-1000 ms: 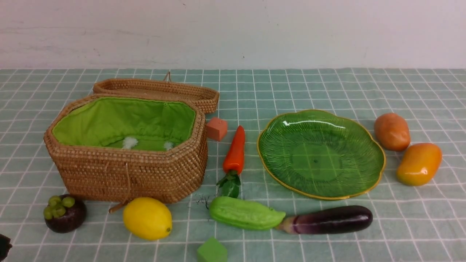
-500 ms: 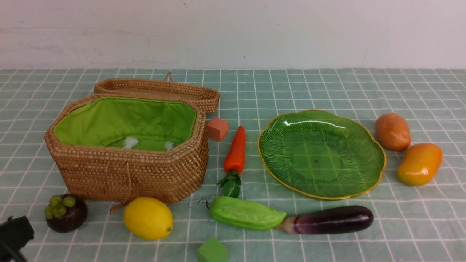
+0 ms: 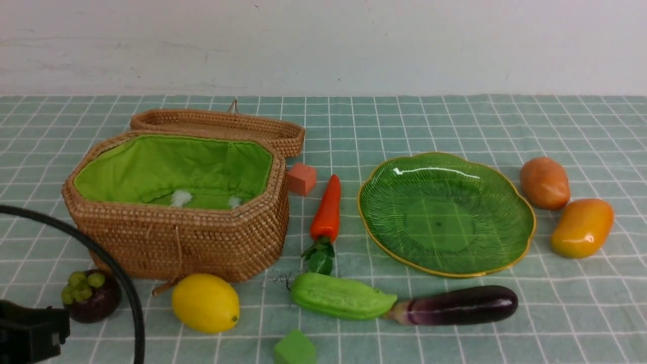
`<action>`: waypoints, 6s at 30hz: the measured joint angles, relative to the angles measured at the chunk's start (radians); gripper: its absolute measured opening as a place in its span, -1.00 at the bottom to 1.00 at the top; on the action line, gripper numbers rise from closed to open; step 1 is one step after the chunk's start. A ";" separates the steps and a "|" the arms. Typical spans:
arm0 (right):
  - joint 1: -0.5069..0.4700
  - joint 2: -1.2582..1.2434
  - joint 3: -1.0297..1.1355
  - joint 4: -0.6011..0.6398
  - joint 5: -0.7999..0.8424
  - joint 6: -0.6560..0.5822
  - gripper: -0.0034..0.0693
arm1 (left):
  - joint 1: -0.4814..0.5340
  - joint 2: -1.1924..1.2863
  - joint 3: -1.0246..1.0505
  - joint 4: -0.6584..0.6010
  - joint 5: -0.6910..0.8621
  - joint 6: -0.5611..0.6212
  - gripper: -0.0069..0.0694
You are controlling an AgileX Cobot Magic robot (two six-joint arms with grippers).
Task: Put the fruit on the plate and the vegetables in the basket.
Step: Grab a mangosteen with your left arm and put it on the plate on the right
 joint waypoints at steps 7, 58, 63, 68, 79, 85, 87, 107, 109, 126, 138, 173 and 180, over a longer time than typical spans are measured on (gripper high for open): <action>0.276 0.289 -0.441 0.132 0.527 -0.373 -0.90 | 0.000 0.214 -0.106 0.079 0.080 -0.005 -0.85; 0.389 0.371 -0.555 0.660 0.496 -1.132 -0.85 | 0.146 0.523 0.093 0.061 -0.589 0.414 0.70; 0.389 0.371 -0.555 0.664 0.496 -1.132 -0.85 | 0.146 0.551 0.095 0.033 -0.668 0.415 0.70; 0.389 0.371 -0.555 0.665 0.496 -1.132 -0.84 | 0.146 0.632 0.095 0.023 -0.690 0.415 0.70; 0.389 0.371 -0.555 0.697 0.496 -1.132 -0.82 | 0.146 0.677 0.095 -0.008 -0.736 0.415 0.70; 0.389 0.371 -0.555 0.697 0.496 -1.132 -0.81 | 0.146 0.677 0.095 -0.010 -0.743 0.415 0.70; 0.389 0.371 -0.555 0.697 0.496 -1.133 -0.81 | 0.139 0.677 0.095 -0.011 -0.736 0.414 0.70; 0.389 0.371 -0.555 0.697 0.496 -1.133 -0.79 | 0.078 0.704 0.095 -0.011 -0.777 0.419 0.65; 0.389 0.371 -0.555 0.697 0.496 -1.133 -0.78 | 0.078 0.731 0.095 -0.011 -0.784 0.419 0.65; 0.389 0.371 -0.555 0.713 0.496 -1.133 -0.77 | 0.078 0.815 0.094 -0.011 -0.831 0.419 0.49; 0.389 0.371 -0.555 0.759 0.496 -1.133 -0.76 | 0.078 0.671 0.092 -0.011 -0.668 0.419 0.49; 0.389 0.371 -0.555 0.196 0.199 -0.613 -0.69 | -0.152 0.644 -0.637 0.003 0.120 0.532 0.49; 0.389 0.366 -0.556 0.053 0.327 -0.462 -0.67 | -0.433 0.945 -0.865 0.012 0.057 0.473 0.49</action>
